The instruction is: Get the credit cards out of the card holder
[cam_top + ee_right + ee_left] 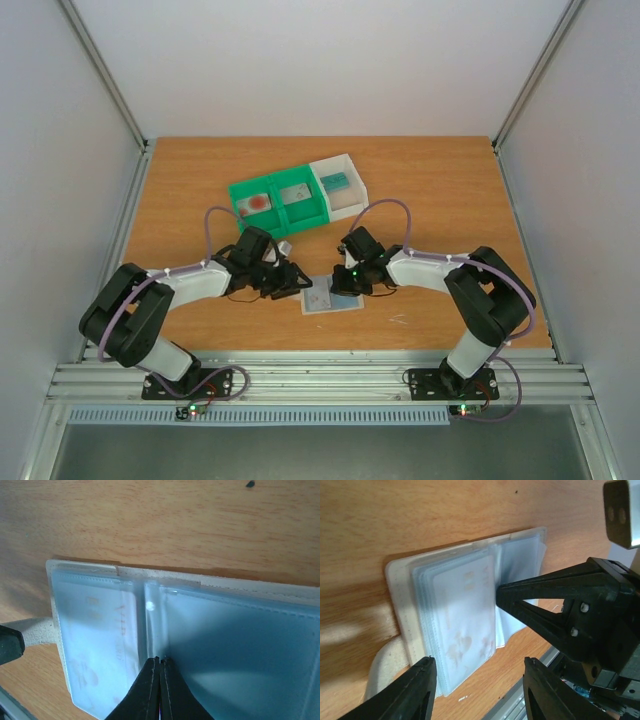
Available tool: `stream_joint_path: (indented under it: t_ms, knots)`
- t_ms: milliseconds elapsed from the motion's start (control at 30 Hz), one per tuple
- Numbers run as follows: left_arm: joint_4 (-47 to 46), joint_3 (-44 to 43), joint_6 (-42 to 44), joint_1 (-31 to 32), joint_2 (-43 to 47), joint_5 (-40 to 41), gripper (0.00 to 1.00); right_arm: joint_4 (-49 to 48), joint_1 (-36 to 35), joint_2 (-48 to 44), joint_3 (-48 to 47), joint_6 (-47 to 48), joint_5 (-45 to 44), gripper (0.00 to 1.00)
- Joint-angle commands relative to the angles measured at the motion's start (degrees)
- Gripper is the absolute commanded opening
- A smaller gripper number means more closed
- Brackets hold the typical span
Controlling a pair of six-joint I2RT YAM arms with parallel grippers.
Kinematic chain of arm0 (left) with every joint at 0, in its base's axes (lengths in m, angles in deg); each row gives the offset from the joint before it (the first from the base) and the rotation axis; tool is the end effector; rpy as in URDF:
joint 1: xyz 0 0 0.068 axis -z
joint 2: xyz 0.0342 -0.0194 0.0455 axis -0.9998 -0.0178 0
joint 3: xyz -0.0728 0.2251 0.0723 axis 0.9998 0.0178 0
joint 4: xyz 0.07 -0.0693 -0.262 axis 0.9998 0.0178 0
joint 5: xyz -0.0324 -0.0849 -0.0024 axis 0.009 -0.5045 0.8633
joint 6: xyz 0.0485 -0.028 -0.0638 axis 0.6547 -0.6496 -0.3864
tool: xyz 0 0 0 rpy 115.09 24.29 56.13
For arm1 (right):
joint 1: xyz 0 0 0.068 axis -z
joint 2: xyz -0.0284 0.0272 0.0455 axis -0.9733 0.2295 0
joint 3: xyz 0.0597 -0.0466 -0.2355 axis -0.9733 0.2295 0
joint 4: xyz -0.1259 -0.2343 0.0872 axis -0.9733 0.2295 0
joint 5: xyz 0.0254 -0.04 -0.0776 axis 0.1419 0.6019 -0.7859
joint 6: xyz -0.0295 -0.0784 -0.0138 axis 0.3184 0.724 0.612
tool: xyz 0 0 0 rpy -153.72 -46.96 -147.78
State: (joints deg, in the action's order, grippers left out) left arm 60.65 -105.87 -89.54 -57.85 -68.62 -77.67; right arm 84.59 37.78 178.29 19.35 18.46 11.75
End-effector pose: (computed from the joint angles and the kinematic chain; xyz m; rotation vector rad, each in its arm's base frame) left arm 0.2317 -0.1933 0.0775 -0.0665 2.7773 -1.3009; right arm 0.2376 0.2248 0.0593 -0.7961 2.6741 0.7155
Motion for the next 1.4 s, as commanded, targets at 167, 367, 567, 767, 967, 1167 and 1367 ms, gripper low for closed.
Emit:
stream_joint_path:
  t_ms: [167, 367, 567, 767, 967, 1167, 1367]
  knots:
    - [-7.8, 0.8, -1.0, -1.1, -1.9, -1.1, 0.50, 1.2, -0.6, 0.7, 0.5, 0.4, -1.2, 0.04]
    - [-5.1, 3.3, -0.8, -4.8, -1.9, 1.0, 0.48, 3.3, -0.7, -2.0, -2.4, -0.4, 2.0, 0.08]
    - [-1.7, 2.9, 1.4, -5.2, -0.8, 1.3, 0.48, 4.8, -0.9, -1.7, -4.5, -0.1, 2.4, 0.11]
    - [-1.0, 2.9, 1.6, -5.2, 0.6, 1.0, 0.48, 5.1, -1.1, 0.9, -5.3, 0.3, 3.4, 0.11]
    - [-0.4, 2.9, 1.5, -5.1, 3.7, 0.6, 0.48, 7.2, -1.2, 4.1, -6.0, 1.1, 1.6, 0.09]
    - [-7.0, 4.7, -1.1, -4.9, 4.3, -2.9, 0.49, 8.1, -2.0, 4.9, -4.8, 1.3, -1.6, 0.03]
    - [-14.2, 5.5, -3.7, -4.9, 3.1, -5.8, 0.51, 6.5, -2.0, 5.6, -2.8, 0.2, -2.1, 0.02]
